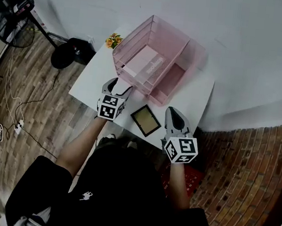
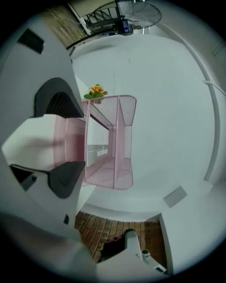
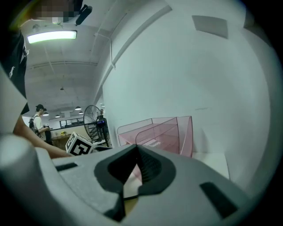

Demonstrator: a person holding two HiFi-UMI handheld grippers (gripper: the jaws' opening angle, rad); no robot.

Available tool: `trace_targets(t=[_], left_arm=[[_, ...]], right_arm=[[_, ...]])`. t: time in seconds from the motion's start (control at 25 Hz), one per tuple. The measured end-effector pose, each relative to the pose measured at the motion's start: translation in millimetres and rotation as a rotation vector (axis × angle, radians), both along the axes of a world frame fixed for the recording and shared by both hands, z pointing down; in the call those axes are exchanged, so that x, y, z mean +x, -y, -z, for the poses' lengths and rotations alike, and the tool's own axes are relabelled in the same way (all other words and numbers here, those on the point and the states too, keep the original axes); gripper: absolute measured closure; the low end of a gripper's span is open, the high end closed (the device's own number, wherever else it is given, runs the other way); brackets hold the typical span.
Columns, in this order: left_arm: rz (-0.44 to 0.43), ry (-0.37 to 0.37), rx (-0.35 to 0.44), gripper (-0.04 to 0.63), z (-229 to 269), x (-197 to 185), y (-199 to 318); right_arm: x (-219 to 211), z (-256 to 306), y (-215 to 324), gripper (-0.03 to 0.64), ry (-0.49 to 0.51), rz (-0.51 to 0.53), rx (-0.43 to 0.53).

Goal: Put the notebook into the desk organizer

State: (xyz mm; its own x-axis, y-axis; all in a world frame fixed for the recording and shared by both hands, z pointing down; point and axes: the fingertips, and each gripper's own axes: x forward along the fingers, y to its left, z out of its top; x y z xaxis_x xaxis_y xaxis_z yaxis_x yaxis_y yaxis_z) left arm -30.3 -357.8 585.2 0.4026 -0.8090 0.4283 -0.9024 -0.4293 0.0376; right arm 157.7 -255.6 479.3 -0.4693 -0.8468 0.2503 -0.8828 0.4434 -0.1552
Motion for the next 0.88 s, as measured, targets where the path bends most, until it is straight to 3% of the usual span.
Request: trace_targets(t=[0.36, 0.44, 0.52, 0.68, 0.88], left_arm=[[0.128, -0.027, 0.062, 0.505, 38, -36, -89], [0.139, -0.028, 0.077, 0.522, 47, -41, -102], [0.136, -0.032, 0.083, 0.523, 52, -44, -112], [0.113, -0.06, 0.106, 0.591, 62, -50, -130], [0.027, -0.087, 0.138, 0.591, 78, -54, -154]], right_arm=[[-24, 4, -14, 0.614, 0.078, 0.134, 0.025], [-27, 5, -17, 0.614, 0.082, 0.137, 0.033], [-27, 8, -24, 0.614, 0.084, 0.126, 0.041], [-28, 19, -44, 0.614, 0.082, 0.088, 0.068], [-42, 32, -74, 0.614, 0.043, 0.038, 0.092]])
